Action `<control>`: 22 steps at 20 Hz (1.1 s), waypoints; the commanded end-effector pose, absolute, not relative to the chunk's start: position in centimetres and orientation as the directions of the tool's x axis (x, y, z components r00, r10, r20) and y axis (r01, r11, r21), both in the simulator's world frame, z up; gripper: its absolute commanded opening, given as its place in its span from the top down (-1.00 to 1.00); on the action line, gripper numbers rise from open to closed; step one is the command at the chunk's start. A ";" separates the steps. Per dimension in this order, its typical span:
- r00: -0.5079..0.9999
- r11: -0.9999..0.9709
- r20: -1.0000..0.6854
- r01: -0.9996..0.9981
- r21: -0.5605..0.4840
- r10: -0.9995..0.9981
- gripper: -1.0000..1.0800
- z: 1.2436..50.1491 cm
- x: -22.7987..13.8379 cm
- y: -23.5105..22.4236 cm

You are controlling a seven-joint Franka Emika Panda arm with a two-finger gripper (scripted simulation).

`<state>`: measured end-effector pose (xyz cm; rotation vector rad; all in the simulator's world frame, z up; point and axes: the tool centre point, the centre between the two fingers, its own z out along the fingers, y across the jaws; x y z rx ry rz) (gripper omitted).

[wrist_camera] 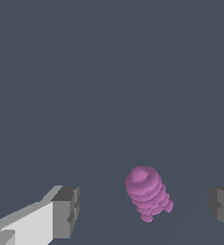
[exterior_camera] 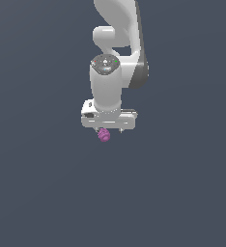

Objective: Pick up the object and move it to a goal position.

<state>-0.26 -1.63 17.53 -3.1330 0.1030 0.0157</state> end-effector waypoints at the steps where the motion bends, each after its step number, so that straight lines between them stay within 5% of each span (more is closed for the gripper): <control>1: 0.998 -0.998 -0.010 -0.066 -0.007 -0.066 -0.92 17.5 -0.3 -1.6; 22: 0.999 -0.999 0.026 -0.043 0.015 -0.043 -0.92 18.5 0.1 -4.9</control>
